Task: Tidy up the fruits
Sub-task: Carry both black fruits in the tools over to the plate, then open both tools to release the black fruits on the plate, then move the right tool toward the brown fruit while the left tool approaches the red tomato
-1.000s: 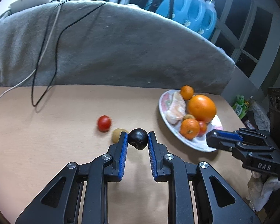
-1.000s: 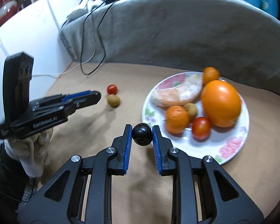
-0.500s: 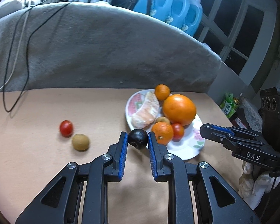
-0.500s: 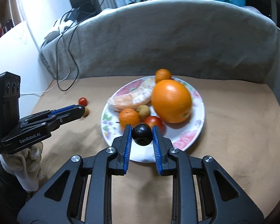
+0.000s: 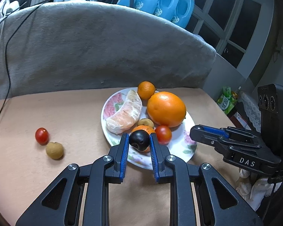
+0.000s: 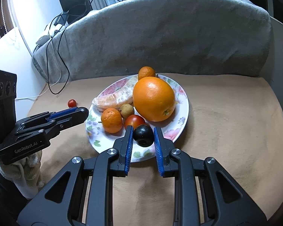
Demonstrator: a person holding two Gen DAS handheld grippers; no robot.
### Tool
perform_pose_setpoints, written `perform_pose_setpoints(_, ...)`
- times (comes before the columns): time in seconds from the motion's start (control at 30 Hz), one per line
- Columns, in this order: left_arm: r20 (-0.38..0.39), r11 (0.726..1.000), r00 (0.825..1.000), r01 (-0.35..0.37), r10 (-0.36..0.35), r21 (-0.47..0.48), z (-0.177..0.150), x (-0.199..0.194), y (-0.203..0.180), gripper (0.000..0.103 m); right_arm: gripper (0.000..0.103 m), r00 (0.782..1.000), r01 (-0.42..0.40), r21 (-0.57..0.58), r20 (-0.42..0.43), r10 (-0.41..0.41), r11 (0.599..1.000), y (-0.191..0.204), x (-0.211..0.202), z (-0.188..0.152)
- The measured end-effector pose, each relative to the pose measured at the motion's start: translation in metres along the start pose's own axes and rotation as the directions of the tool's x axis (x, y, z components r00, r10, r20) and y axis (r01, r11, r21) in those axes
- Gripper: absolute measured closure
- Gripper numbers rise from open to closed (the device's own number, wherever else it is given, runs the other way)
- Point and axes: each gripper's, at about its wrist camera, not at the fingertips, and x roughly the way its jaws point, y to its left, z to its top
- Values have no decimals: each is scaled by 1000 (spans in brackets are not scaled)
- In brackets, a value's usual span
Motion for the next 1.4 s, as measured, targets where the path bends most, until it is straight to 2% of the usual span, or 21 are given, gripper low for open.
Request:
perform_pose_setpoints(0.37,-1,1000,1000,-16,16,14,0,1,-2,80,80,1000,6,0,-1,-6,1000,1,3,-1)
perform_pose_setpoints(0.43,0,1000,1000,-18,18,15,0,1,-2,74,73,1000,8,4,2,-8,1000,1,2,-2)
perform_pose_setpoints(0.5,1,1000,1000,-20,20,13,1,2,-2,72,51,1000,14,11,12,-14,1000,-1,0,-2)
perform_pose_setpoints(0.6,8,1000,1000,-26,26,13,1,1,-1,63,49,1000,18,11,23,-18,1000,-1,-2,-1)
perform_pose_setpoints(0.67,10,1000,1000,-27,26,13,1,1,-1,61,48,999,22,6,24,-22,1000,-1,-3,-1)
perform_pose_setpoints(0.73,10,999,1000,-29,29,14,1,1,-1,52,42,999,29,6,26,-30,1000,0,-4,-1)
perform_pose_setpoints(0.8,13,999,999,-34,33,14,0,0,-2,43,28,999,34,12,37,-35,999,-1,-5,0)
perform_pose_setpoints(1.03,17,999,999,-48,48,20,1,0,-2,37,20,997,49,23,56,-50,999,-4,-10,1)
perform_pose_setpoints(1.1,18,999,999,-50,50,16,1,-1,-2,32,13,997,49,34,64,-51,998,-5,-12,2)
perform_pose_setpoints(1.4,28,997,997,-77,76,30,2,-5,-6,24,8,996,35,49,76,-38,998,-7,-17,3)
